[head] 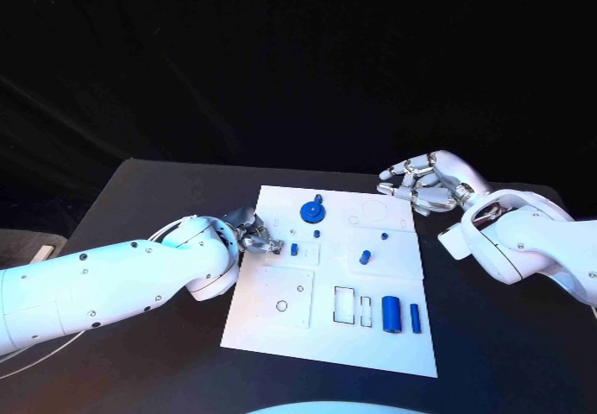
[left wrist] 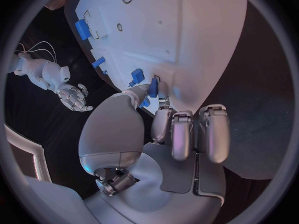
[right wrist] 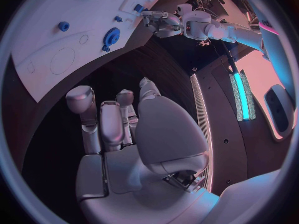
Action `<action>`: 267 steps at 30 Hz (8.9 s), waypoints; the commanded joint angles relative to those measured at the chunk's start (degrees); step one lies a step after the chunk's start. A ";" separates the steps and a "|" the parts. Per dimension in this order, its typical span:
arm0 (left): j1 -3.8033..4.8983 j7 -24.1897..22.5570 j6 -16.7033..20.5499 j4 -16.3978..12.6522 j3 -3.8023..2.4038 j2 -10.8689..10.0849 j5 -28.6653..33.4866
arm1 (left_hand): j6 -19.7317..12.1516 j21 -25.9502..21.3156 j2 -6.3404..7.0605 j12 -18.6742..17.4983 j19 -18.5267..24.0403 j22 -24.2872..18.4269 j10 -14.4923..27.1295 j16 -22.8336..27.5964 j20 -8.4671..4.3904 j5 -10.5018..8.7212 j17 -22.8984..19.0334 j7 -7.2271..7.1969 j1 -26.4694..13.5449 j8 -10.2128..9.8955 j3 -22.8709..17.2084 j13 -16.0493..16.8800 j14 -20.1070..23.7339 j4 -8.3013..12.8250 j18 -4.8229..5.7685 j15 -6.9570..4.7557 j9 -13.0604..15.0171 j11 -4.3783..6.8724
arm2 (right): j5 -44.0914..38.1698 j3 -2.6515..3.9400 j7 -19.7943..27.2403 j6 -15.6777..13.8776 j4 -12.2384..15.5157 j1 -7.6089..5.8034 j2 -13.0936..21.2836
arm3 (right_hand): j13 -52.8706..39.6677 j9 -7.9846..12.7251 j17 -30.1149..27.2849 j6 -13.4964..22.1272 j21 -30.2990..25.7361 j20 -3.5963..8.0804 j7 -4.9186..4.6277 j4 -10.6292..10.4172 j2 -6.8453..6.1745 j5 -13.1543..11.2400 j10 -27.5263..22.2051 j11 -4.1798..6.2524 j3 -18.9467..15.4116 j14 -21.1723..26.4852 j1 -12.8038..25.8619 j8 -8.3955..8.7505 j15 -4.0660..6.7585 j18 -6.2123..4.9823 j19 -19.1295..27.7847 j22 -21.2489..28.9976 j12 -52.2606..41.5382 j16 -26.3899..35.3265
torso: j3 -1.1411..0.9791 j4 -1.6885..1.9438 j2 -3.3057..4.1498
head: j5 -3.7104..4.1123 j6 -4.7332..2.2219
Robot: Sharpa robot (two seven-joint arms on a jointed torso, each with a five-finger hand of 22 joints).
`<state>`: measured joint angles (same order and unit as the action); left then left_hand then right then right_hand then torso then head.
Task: Assemble the parts on the task board
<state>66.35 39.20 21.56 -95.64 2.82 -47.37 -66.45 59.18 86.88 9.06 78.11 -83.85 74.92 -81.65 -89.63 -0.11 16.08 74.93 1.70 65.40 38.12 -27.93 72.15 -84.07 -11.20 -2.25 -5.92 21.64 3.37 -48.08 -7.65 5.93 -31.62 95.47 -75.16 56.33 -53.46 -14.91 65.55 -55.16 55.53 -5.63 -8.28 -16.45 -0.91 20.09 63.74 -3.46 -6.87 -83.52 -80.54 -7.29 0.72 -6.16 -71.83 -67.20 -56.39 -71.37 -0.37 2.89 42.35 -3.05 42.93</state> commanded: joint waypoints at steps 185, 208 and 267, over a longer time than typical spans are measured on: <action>-2.33 -14.19 7.15 16.86 0.92 7.36 -24.27 | 0.01 -1.29 3.99 -5.02 -2.99 9.82 3.75 -0.37 -0.03 -0.02 15.07 -0.81 5.23 -0.78 9.42 -5.55 -5.93 -5.60 0.67 0.04 -4.80 -0.49 | 0.06 0.01 1.18 0.06 0.02 0.31 0.32 | 0.65 -0.08 -0.51 0.69 -1.43 0.12 -0.01 0.12 0.33 0.31 -0.76 -0.06 -0.69 0.12 0.25 -0.23 -0.02 -1.30 -0.02 0.68 -0.01 0.74 | 0.02 -0.01 -0.01 | 0.08 -2.07; -2.34 -12.19 6.25 16.64 0.90 7.17 -24.29 | -0.22 -1.63 3.84 -6.21 -2.78 9.46 4.80 -0.37 0.08 0.00 15.07 -0.53 3.96 -1.01 12.63 -7.32 -5.93 -5.58 0.57 0.18 -5.45 -0.72 | 0.12 0.01 1.18 0.00 -0.02 0.31 0.31 | 0.72 -0.06 -0.53 0.84 -1.65 0.11 -0.05 0.11 0.27 0.30 -0.86 -0.09 -0.78 0.15 0.30 -0.17 -0.04 -1.33 0.07 0.80 0.02 0.80 | -0.01 0.01 -0.01 | 0.14 -1.98; -2.18 -9.89 6.95 13.05 0.04 5.09 -25.12 | -2.67 -2.96 1.13 -10.27 -2.01 8.20 9.98 -0.37 0.87 0.28 15.07 0.73 1.67 0.46 33.07 -15.09 -5.93 -5.66 0.19 1.13 -7.74 -1.89 | 0.31 0.01 1.43 -0.22 -0.27 0.35 0.07 | 1.04 -0.01 -0.84 1.18 -2.38 0.06 -0.15 0.08 0.12 0.29 -1.24 -0.19 -1.05 0.32 0.49 -0.05 -0.13 -1.43 0.40 1.18 0.24 1.14 | 0.01 0.02 0.01 | 0.05 -2.26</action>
<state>64.13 28.73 29.13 -82.38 2.93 -42.28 -91.13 56.78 84.30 10.32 68.07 -84.06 74.95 -72.08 -89.63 0.52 16.08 74.93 2.43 67.45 38.26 4.73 57.14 -84.09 -16.89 -2.26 -5.11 13.96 1.39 -47.61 -7.64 6.75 -31.88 95.20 -74.86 56.46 -52.47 -14.92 64.76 -54.26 53.35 -5.63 -8.36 -16.29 -0.91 20.09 62.80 -3.75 -7.66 -83.52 -80.54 -7.29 0.72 -7.04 -71.83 -66.06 -56.39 -70.57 -0.36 2.90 42.34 -2.99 40.68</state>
